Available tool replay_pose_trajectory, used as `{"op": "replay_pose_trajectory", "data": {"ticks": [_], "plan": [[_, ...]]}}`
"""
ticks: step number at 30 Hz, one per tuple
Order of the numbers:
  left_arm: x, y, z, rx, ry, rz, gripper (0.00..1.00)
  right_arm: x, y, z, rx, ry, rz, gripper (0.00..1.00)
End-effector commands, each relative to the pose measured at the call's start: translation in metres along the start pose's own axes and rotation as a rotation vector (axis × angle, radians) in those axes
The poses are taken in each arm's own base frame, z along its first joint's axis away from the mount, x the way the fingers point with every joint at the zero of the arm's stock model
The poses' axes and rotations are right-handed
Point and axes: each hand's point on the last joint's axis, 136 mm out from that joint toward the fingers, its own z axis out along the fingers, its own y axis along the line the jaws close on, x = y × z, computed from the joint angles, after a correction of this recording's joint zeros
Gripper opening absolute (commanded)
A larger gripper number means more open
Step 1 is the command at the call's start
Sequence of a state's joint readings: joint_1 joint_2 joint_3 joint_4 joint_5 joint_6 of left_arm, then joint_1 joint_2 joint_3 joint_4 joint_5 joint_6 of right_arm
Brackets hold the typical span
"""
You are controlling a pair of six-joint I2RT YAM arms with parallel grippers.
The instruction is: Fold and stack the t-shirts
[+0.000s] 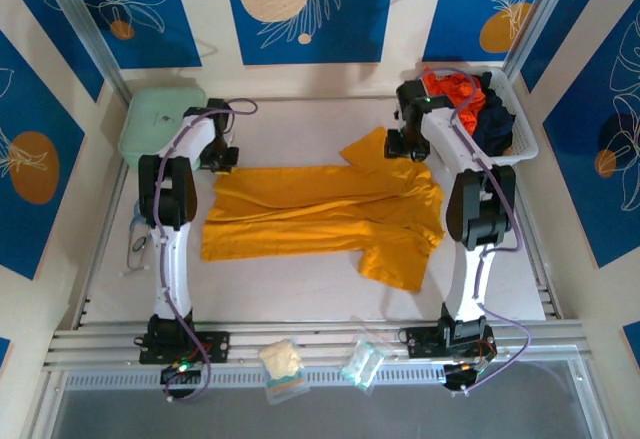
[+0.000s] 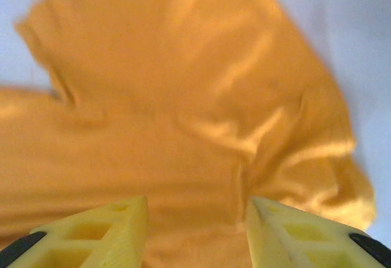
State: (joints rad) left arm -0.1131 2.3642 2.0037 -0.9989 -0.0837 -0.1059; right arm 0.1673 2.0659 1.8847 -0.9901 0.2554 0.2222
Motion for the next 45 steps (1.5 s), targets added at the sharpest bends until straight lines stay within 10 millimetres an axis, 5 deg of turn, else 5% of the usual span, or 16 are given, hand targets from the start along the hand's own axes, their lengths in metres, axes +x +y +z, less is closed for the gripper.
{"op": "replay_pose_trajectory", "data": {"ticks": [1, 9, 17, 22, 26, 36, 40, 45], "plan": [[0.012, -0.009, -0.001, -0.003, 0.024, 0.01, 0.0, -0.027, -0.004, 0.022, -0.011, 0.002, -0.048, 0.49], [0.013, -0.014, -0.01, 0.018, -0.001, -0.011, 0.0, -0.066, -0.028, 0.075, 0.06, 0.037, -0.096, 0.47], [0.015, -0.01, -0.015, 0.002, -0.003, -0.026, 0.0, -0.035, -0.031, 0.119, 0.035, 0.159, -0.057, 0.4], [0.016, -0.011, -0.024, 0.014, -0.021, -0.042, 0.0, -0.009, -0.027, 0.131, 0.035, 0.241, -0.034, 0.24], [0.017, -0.01, -0.031, 0.012, -0.032, -0.047, 0.0, 0.001, -0.023, 0.127, 0.025, 0.262, -0.013, 0.01], [0.018, -0.006, -0.048, -0.001, -0.071, -0.06, 0.0, 0.034, 0.02, 0.079, 0.016, 0.264, 0.05, 0.0], [0.02, -0.002, -0.046, -0.022, -0.064, -0.054, 0.0, 0.056, 0.033, 0.083, 0.028, 0.308, 0.074, 0.06], [0.023, -0.002, -0.041, -0.025, -0.052, -0.049, 0.0, 0.056, 0.029, 0.078, 0.07, 0.309, 0.086, 0.28]]}}
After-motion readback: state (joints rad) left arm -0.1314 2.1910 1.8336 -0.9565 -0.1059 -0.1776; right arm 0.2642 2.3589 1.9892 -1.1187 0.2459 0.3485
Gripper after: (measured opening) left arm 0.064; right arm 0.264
